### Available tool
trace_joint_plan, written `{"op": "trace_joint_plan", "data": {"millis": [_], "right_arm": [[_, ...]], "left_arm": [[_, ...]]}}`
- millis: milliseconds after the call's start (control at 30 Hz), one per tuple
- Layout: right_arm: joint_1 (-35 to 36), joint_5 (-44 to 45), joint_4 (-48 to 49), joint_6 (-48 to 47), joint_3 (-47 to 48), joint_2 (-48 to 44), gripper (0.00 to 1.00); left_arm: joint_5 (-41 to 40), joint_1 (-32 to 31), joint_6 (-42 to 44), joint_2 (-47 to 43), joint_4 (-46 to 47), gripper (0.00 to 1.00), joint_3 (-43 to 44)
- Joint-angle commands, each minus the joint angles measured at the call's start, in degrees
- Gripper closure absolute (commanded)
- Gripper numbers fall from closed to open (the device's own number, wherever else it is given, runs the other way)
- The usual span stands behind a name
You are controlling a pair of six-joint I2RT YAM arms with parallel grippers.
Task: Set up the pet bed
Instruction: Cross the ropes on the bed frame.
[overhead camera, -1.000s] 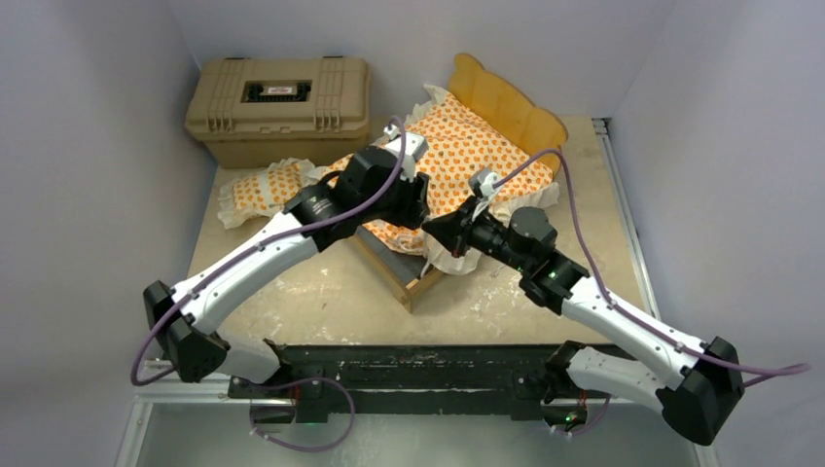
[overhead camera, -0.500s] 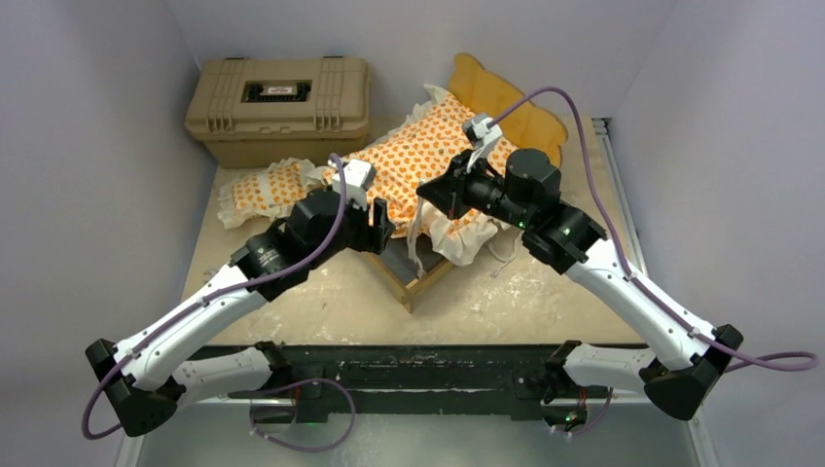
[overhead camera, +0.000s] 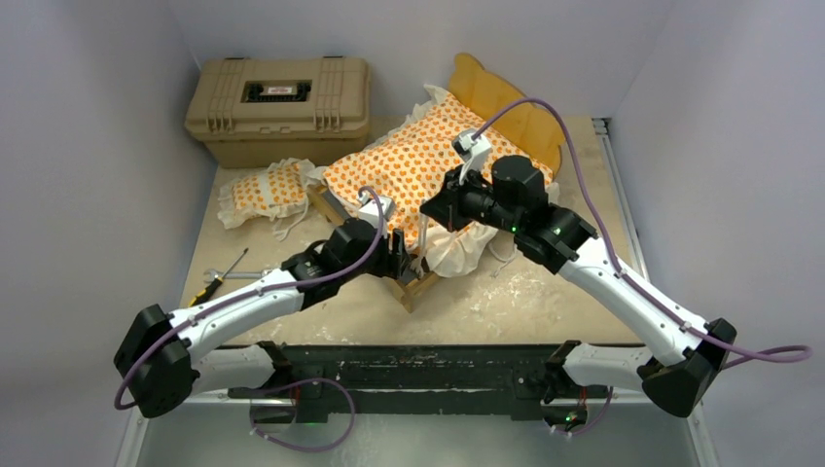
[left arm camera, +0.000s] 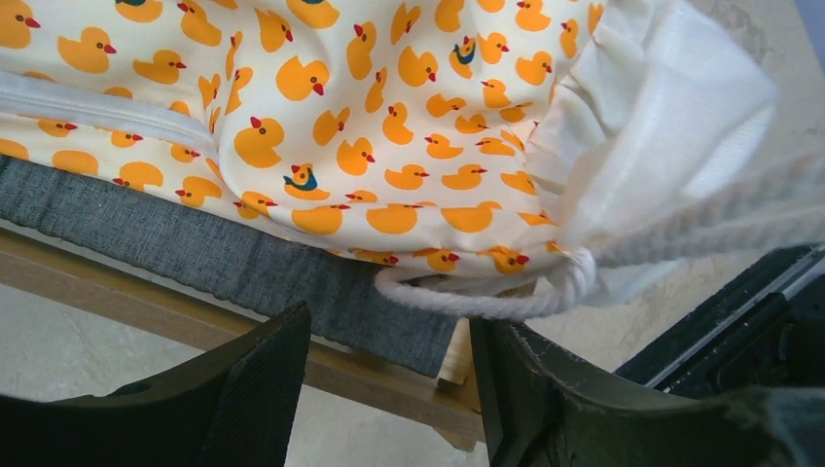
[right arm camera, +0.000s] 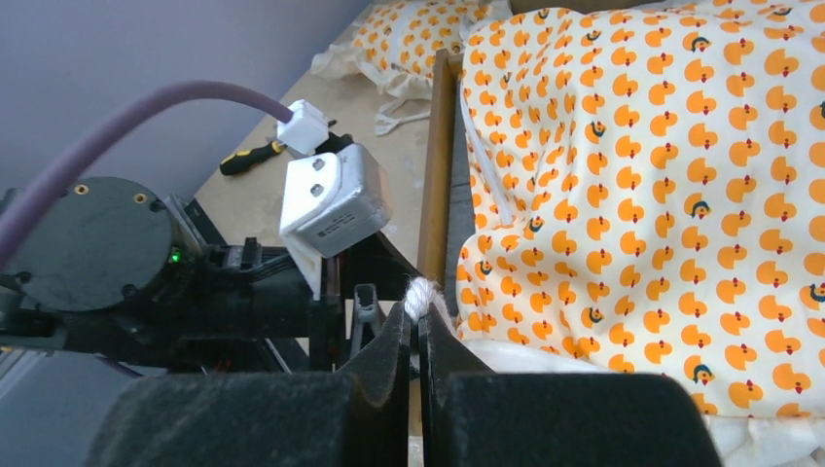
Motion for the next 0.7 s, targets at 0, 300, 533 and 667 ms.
{"op": "trace_joint_plan", "data": {"millis": [0,300,533,667], "right_arm": [[-0.3,-0.5,0.8,-0.8,-0.7,-1.6,1.00],[-0.3,-0.2,-0.2,-1.4,-0.4,-2.3,1.00],[-0.3,0.1,-2.8,-2.6,2.5,-2.9,1.00],[-0.3,1.2,-7.9,-4.8,6.4,-1.7,1.00]], "left_arm": [[-3.4,0.1,-3.9,1.8,12.7,0.41,-3.1],[-7.3,0.1,-4.1,4.0,20.1,0.67,-6.1],[-6.0,0.1,-2.2,3.7,22.7,1.00,-4.8],[-6.9,0.1,1.3,3.0,18.0,1.00,-1.2]]}}
